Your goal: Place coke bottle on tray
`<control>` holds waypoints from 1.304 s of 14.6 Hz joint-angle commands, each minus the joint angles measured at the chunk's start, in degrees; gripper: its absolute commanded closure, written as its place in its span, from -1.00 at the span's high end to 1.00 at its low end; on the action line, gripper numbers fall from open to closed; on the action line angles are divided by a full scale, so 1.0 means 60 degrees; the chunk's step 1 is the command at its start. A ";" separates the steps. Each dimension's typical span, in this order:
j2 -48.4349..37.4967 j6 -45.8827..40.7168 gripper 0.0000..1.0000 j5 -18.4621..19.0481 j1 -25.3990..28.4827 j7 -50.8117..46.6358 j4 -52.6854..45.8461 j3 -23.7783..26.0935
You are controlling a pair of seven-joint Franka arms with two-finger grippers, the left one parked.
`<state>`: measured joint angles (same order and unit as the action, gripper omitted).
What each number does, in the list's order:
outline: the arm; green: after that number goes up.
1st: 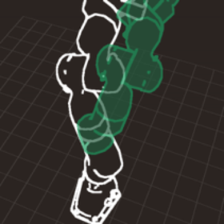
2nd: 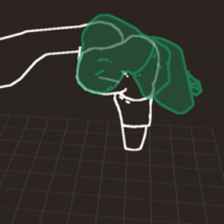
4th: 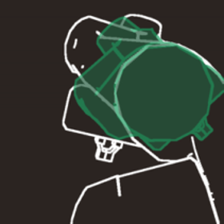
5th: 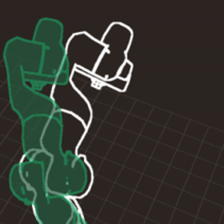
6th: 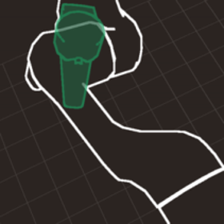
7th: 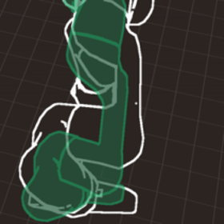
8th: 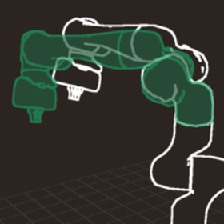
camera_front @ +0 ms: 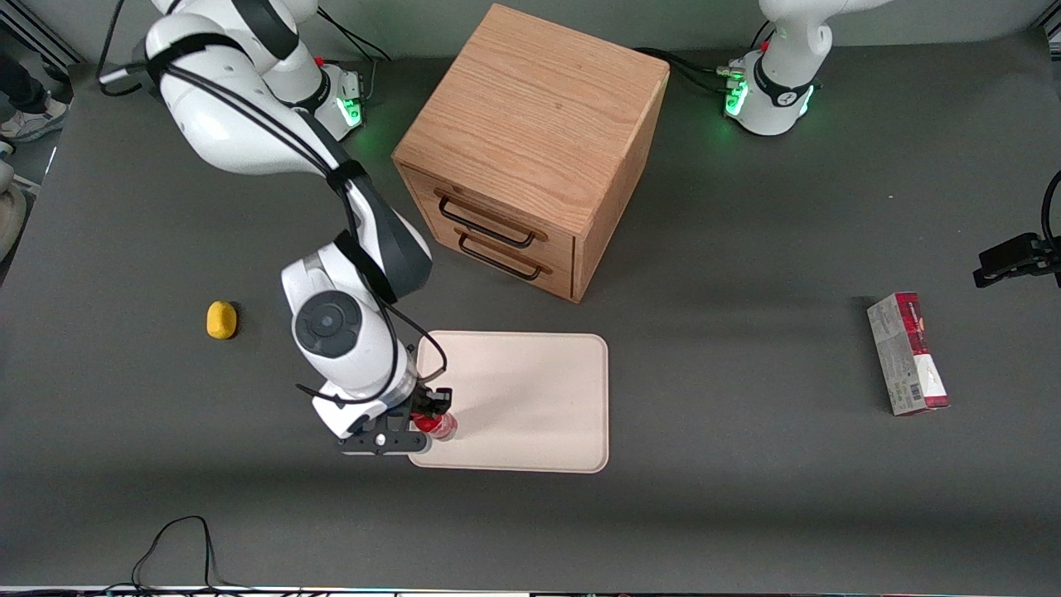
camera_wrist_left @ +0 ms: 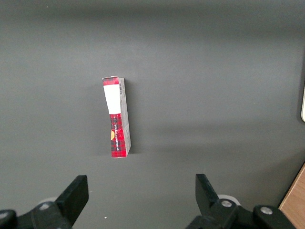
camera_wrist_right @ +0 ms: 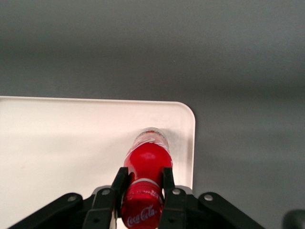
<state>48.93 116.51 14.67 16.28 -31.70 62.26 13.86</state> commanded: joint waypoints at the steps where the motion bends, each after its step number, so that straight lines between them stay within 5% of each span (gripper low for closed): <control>1: 0.0034 0.0282 -1.00 0.0338 0.0011 -0.0151 -0.0006 0.0048; 3: 0.0107 0.0560 -1.00 0.0338 -0.0004 -0.0238 0.0010 0.0034; 4: 0.0107 0.0692 0.98 0.0338 -0.0018 -0.0282 0.0111 0.0019; 9: -0.0257 0.0987 1.00 0.0338 0.0026 -0.0356 0.0419 -0.0185; 12: -0.1733 0.0301 1.00 0.0134 0.0011 0.0505 0.1558 -0.0726; 15: -0.3549 -0.0286 1.00 -0.1400 0.0142 0.2172 0.3021 -0.1968; 19: -0.6449 -0.0843 1.00 -0.2588 0.0304 0.4488 0.5760 -0.3858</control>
<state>22.16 110.98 2.89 17.01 -10.51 82.96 -4.24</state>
